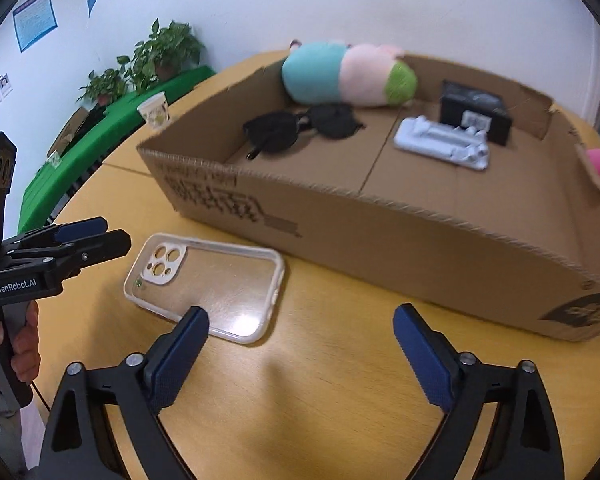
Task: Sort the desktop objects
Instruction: 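Close both grippers on the white rim of the clear phone case, then carry the phone case with both grippers into the box and lower it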
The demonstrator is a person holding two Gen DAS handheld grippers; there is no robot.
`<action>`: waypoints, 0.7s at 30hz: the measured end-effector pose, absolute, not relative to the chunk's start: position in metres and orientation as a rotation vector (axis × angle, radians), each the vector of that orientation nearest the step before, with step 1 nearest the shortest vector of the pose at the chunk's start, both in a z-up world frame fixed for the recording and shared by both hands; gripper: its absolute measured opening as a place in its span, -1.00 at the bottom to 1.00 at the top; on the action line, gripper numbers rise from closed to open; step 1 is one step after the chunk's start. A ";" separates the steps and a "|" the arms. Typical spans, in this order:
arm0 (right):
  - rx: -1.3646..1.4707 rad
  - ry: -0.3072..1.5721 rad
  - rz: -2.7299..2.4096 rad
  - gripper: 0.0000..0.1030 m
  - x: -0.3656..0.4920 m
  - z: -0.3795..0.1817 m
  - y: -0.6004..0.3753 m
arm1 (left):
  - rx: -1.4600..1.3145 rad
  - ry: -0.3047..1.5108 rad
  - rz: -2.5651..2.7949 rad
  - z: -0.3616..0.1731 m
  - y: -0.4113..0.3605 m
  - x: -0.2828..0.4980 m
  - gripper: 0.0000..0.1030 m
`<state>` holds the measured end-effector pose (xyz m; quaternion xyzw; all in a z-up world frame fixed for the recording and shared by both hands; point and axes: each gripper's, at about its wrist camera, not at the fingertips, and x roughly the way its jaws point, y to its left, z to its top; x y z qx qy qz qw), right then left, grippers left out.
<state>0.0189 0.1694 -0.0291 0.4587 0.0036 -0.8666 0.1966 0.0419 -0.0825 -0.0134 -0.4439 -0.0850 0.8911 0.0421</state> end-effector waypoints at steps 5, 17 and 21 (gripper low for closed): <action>1.340 0.052 -2.390 0.35 0.007 -0.052 0.146 | -1.464 -0.330 2.694 -0.039 -0.096 0.035 0.50; 1.301 0.143 -2.399 -0.67 0.010 -0.057 0.125 | -1.515 -0.307 2.652 -0.048 -0.090 0.039 -0.84; 1.296 0.113 -2.382 -0.82 0.017 -0.055 0.132 | -1.517 -0.279 2.681 -0.043 -0.088 0.043 -0.88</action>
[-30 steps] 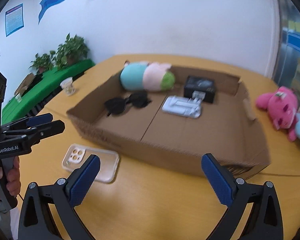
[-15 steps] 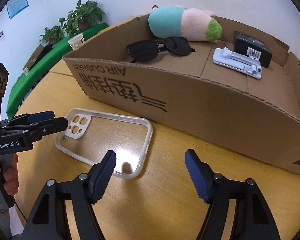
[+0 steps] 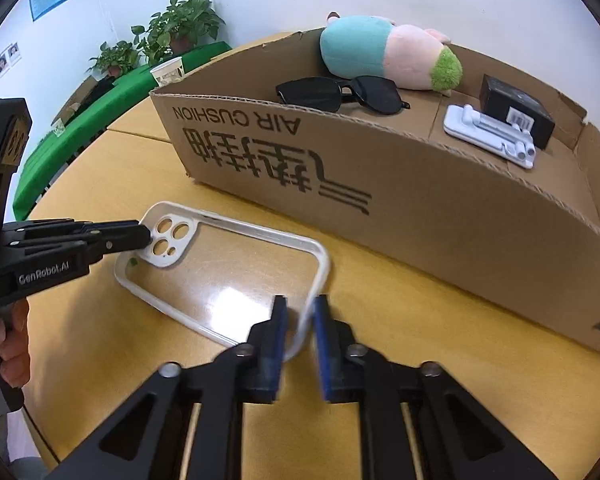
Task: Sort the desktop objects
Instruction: 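Carry the phone case with both grippers into the box and lower it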
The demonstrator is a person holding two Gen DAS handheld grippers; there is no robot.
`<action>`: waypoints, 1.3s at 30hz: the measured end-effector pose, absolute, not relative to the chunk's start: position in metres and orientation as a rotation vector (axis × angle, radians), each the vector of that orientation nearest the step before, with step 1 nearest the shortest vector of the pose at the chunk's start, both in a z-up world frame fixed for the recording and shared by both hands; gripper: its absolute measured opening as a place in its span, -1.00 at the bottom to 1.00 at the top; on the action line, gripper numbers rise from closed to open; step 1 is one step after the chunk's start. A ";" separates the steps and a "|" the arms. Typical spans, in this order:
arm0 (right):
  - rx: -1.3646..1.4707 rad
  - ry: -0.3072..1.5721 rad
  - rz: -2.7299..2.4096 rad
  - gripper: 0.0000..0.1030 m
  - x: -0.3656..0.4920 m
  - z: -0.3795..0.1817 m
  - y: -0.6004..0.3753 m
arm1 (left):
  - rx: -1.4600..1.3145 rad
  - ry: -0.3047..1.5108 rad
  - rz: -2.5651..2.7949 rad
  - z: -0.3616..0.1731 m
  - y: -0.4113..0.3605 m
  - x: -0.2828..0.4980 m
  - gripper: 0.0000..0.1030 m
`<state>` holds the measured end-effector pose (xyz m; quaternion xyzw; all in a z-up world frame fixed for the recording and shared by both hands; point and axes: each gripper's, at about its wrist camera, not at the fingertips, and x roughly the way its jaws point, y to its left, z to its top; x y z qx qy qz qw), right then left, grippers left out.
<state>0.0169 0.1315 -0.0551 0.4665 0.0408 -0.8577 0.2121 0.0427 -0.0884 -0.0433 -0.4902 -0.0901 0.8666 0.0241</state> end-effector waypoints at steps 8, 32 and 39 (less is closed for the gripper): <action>0.988 0.027 -2.527 -0.82 0.053 0.032 0.159 | -1.294 -0.281 2.753 0.029 -0.079 0.066 -0.89; 1.125 -0.160 -2.605 -0.75 -0.070 0.050 0.263 | -1.394 -0.057 2.554 0.058 0.015 -0.092 -0.89; 1.355 -0.222 -2.458 -0.75 -0.112 0.007 0.262 | -1.669 -0.046 2.432 0.007 0.017 -0.132 -0.89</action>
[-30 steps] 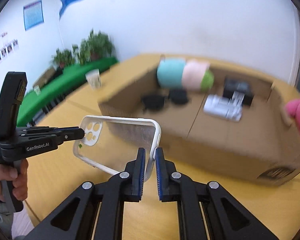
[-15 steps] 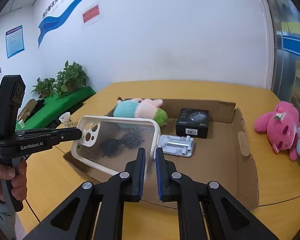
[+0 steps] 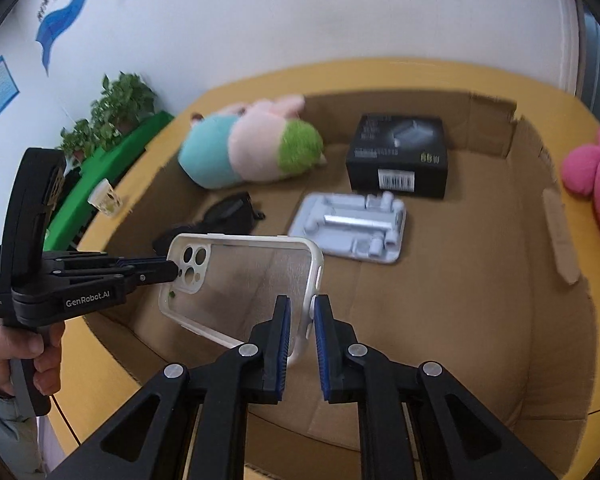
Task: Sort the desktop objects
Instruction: 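Carry the phone case with both grippers into the box and lower it, then open both grippers and withdraw from the box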
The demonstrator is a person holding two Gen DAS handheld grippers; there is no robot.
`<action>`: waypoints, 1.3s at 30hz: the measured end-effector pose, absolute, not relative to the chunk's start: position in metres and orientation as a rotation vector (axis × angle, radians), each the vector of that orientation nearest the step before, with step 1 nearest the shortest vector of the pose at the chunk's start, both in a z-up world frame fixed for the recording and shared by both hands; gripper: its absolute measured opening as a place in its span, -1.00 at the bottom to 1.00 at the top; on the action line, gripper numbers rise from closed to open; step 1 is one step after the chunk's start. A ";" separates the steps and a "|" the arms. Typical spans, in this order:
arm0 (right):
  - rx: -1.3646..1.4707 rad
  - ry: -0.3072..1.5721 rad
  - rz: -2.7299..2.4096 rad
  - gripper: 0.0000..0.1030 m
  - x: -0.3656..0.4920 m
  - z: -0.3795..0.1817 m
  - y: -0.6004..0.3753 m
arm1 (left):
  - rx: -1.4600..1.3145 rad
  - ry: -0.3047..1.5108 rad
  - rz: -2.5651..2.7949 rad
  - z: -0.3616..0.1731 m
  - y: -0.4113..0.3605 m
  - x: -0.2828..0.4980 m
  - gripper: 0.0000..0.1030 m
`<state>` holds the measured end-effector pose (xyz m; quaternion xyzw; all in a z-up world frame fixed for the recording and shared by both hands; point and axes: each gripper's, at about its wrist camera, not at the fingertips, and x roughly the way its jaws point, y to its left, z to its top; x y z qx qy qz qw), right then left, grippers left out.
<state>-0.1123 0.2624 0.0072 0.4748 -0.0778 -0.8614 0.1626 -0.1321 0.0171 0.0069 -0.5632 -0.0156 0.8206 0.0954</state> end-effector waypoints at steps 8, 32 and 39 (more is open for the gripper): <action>1.599 -0.230 -2.331 -0.75 -0.124 -0.042 0.255 | -1.882 -0.007 2.308 -0.033 0.020 -0.140 -0.89; 0.900 -0.114 -2.948 1.00 0.002 0.008 0.266 | -0.708 0.082 3.090 0.042 -0.002 0.018 0.69; 0.794 -0.065 -2.989 1.00 0.016 -0.013 0.265 | -0.768 0.048 3.092 0.007 -0.007 0.008 0.69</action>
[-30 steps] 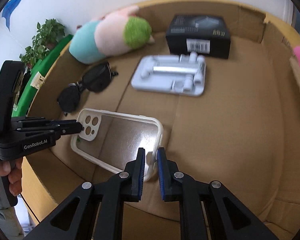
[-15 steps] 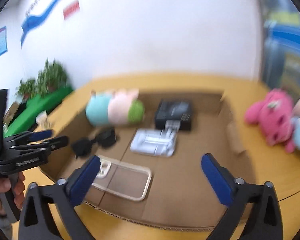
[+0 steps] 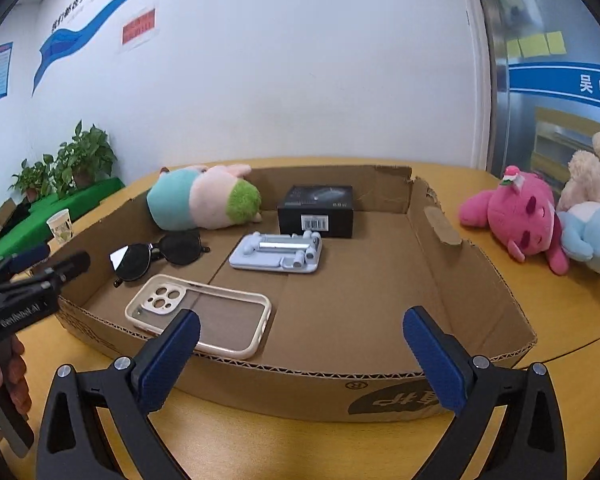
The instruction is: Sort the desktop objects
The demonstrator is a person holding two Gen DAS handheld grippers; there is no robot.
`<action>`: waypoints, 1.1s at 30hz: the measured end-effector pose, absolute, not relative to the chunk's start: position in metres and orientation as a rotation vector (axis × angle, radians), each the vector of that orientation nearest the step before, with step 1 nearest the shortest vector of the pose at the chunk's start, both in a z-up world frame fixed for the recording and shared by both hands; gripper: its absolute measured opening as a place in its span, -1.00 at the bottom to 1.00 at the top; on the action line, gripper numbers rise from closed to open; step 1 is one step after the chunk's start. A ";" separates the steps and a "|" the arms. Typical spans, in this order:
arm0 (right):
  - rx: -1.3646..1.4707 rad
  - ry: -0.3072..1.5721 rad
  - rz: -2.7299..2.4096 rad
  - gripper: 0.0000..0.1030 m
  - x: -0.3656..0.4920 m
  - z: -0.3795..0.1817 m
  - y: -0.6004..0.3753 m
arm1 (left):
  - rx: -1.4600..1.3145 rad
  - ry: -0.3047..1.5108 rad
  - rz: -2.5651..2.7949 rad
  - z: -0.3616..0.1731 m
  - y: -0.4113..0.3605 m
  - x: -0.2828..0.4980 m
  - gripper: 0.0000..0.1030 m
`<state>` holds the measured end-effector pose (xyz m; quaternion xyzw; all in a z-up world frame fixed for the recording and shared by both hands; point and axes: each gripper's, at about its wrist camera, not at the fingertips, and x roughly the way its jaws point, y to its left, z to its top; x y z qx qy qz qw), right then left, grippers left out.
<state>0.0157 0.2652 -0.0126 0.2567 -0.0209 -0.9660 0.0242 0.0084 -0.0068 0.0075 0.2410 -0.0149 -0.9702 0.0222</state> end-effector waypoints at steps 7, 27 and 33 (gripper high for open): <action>0.689 -0.047 -3.034 1.00 0.022 -0.016 0.263 | 0.662 -0.063 -3.010 -0.003 -0.004 0.011 0.71; 0.689 -0.039 -3.042 1.00 0.021 -0.016 0.263 | 0.684 -0.049 -3.096 -0.003 -0.004 0.010 1.00; 0.689 -0.039 -3.043 1.00 0.021 -0.016 0.263 | 0.688 -0.073 -3.080 -0.004 -0.001 0.010 1.00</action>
